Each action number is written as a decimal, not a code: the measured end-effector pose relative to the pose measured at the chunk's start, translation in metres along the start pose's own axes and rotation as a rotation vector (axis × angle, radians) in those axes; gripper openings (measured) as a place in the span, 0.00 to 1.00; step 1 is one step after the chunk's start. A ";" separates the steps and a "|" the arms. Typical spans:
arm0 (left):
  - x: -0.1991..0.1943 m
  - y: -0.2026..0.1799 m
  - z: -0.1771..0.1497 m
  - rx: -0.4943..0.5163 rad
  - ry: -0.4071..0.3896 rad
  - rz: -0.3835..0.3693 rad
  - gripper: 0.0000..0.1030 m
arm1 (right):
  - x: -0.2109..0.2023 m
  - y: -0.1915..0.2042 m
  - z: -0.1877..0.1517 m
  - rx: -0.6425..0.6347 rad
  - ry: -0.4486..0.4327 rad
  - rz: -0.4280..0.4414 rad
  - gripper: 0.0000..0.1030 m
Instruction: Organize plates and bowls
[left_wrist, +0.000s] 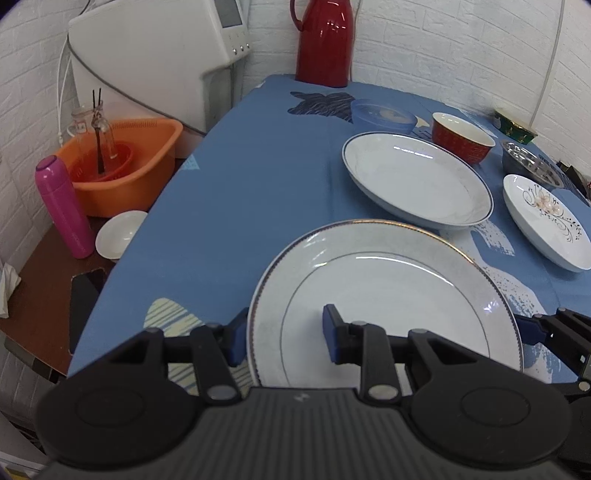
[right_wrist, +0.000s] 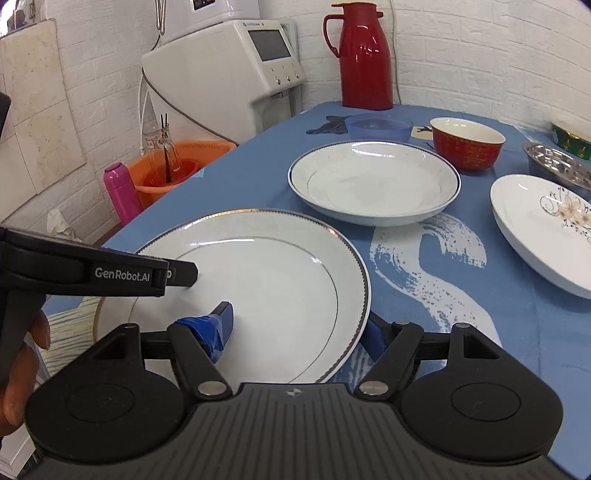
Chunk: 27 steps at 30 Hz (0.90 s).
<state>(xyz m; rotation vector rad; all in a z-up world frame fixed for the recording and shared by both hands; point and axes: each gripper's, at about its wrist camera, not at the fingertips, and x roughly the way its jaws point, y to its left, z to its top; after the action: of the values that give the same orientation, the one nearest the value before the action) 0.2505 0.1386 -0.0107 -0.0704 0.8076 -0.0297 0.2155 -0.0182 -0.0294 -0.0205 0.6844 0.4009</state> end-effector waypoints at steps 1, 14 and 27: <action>0.000 0.000 -0.001 0.000 -0.007 -0.001 0.27 | 0.000 0.003 -0.002 -0.023 -0.010 -0.008 0.58; -0.033 0.009 0.012 -0.058 -0.112 0.001 0.76 | -0.049 -0.044 -0.006 0.171 -0.080 -0.105 0.59; -0.019 0.011 0.068 -0.068 -0.085 -0.083 0.76 | -0.051 -0.075 0.031 0.219 -0.050 -0.125 0.59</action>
<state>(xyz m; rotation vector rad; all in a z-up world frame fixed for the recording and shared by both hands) 0.2867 0.1543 0.0494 -0.1684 0.7206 -0.0774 0.2259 -0.1006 0.0179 0.1532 0.6710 0.2045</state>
